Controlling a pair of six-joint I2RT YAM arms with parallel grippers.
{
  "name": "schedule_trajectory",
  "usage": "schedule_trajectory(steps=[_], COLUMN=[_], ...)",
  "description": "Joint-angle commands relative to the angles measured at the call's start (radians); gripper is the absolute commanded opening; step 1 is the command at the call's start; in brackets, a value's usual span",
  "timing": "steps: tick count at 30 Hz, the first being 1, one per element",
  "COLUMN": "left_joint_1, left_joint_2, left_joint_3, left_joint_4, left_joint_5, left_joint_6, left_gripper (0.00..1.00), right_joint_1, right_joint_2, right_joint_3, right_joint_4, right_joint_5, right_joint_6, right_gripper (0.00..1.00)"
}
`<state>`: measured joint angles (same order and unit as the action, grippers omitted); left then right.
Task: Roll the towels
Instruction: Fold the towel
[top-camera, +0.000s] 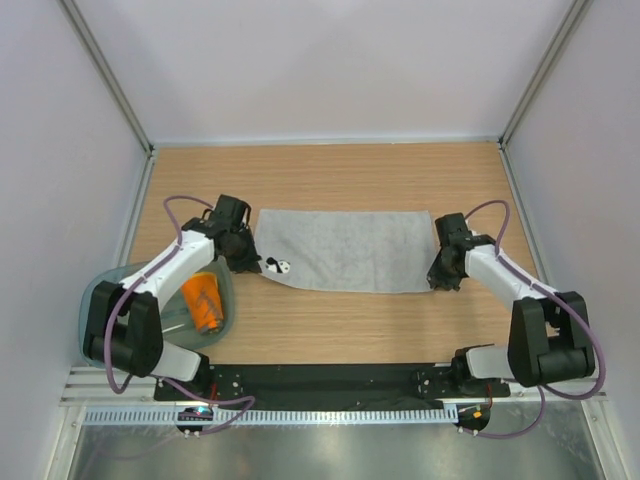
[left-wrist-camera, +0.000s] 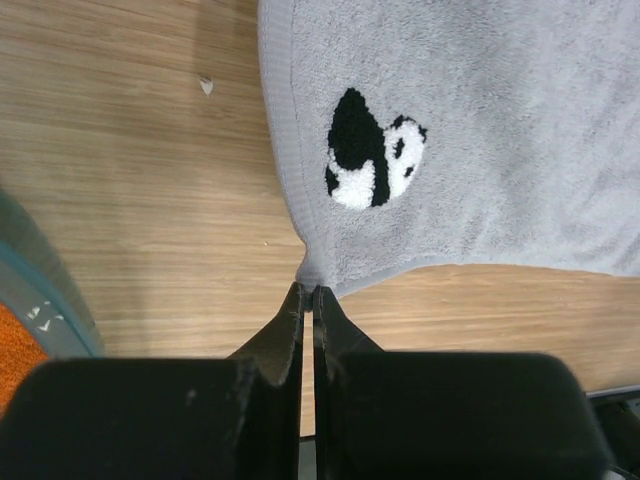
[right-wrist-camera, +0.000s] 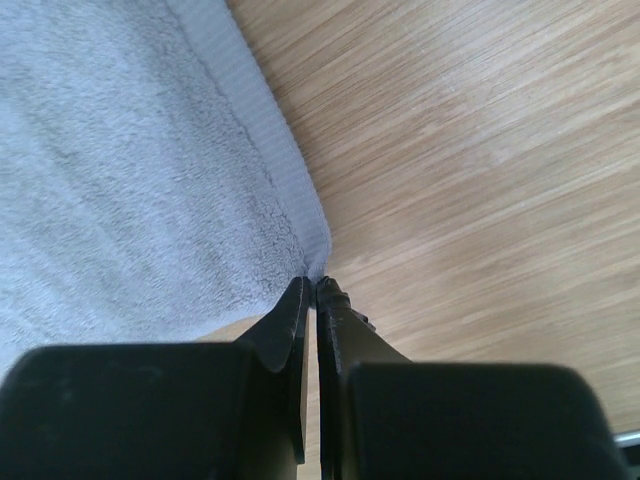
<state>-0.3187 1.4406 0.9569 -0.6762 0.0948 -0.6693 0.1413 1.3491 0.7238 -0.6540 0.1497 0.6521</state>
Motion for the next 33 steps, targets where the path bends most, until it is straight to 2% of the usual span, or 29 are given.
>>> schedule_trajectory(steps=[1,11,15,22,33], left_joint_1=[0.001,0.001,0.001,0.001,0.029], left_joint_2=[-0.066,-0.152,-0.17,-0.079,0.135], left_joint_3=[0.0,0.046,0.075,0.19,0.425], left_joint_4=[-0.036,-0.227,-0.263,-0.283,-0.304], left_joint_5=[0.04,0.056,0.057,0.033,-0.013], left_joint_6=[0.03,0.054,0.062,0.068,0.106], left_gripper=[0.0,0.0,0.0,0.0,0.0], right_joint_1=[-0.003,-0.003,-0.003,-0.003,-0.019], right_joint_2=[-0.08,-0.241,-0.268,-0.164,0.115], right_joint_3=[0.077,0.195,0.229,0.331,0.519], right_joint_4=[-0.071,-0.262,-0.289,-0.26,-0.207], right_joint_5=[0.001,-0.024,-0.027,-0.029,-0.002], right_joint_6=[-0.014,-0.039,-0.045,-0.065,-0.104], right_gripper=[0.01,0.01,0.01,0.01,0.01])
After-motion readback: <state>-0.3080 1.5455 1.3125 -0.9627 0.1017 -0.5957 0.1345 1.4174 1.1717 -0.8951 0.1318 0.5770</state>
